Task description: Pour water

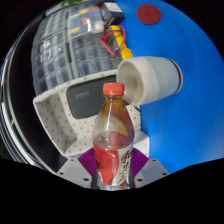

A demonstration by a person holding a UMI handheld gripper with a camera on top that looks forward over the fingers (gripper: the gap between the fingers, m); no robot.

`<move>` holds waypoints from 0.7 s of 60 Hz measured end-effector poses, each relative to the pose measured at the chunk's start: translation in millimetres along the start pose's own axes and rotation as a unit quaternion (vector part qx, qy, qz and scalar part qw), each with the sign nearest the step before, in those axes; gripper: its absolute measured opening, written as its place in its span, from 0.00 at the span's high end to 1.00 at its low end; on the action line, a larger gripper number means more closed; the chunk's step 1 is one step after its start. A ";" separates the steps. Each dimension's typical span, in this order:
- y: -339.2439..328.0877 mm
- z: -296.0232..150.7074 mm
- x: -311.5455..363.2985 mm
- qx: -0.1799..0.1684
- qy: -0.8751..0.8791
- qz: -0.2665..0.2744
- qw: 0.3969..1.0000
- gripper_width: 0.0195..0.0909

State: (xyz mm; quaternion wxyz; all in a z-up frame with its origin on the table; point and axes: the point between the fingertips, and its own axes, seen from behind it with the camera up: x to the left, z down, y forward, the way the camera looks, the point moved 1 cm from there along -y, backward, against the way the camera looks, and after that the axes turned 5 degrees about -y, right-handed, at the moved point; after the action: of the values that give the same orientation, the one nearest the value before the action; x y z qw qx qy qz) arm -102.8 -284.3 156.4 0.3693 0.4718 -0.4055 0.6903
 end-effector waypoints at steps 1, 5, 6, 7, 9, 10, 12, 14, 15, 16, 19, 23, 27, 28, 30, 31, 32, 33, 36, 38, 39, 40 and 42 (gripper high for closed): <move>0.6 -0.7 0.4 -0.001 0.013 0.000 1.000 0.67; 2.2 -3.3 2.3 -0.003 0.055 -0.002 0.998 0.67; 2.7 -4.3 2.9 -0.005 0.062 -0.003 0.998 0.67; 1.8 -4.6 3.4 -0.007 0.066 -0.003 0.998 0.67; 3.0 -6.4 5.5 -0.007 0.074 -0.002 0.997 0.67; 2.9 -6.0 5.8 -0.006 0.077 -0.002 0.997 0.67; 2.8 -6.1 6.9 -0.006 0.078 -0.004 0.997 0.67; 2.6 -6.1 7.5 -0.006 0.074 -0.005 0.997 0.67; 2.4 -5.9 7.8 -0.006 0.070 -0.006 0.997 0.67; 2.0 -5.8 8.3 -0.006 0.066 -0.006 0.998 0.67; -2.8 -5.8 12.5 -0.004 0.043 -0.001 0.999 0.67; -5.7 -6.9 17.5 -0.002 -0.022 0.001 1.000 0.67; -11.9 -12.2 26.2 -0.005 -0.125 0.007 0.992 0.67; -14.2 -14.9 30.2 -0.007 -0.153 0.007 0.988 0.67; -18.6 -21.4 38.1 -0.019 -0.212 0.002 0.977 0.67; -20.8 -26.3 44.2 -0.026 -0.238 0.001 0.971 0.67; -23.6 -30.1 52.0 -0.028 -0.260 0.005 0.965 0.67; -25.9 -35.3 58.8 -0.034 -0.285 0.004 0.958 0.67; -33.8 -52.4 77.3 -0.052 -0.356 0.004 0.933 0.67; -38.6 -65.3 88.3 -0.064 -0.399 0.006 0.915 0.67; -41.2 -70.9 93.1 -0.068 -0.419 0.008 0.905 0.67; -42.6 -78.9 94.3 -0.080 -0.440 0.004 0.894 0.67; -48.8 -88.5 105.5 -0.084 -0.471 0.018 0.878 0.67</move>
State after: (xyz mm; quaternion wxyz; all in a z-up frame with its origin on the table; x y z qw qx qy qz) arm -120.1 -171.0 247.0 0.1608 0.7011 -0.5963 0.3565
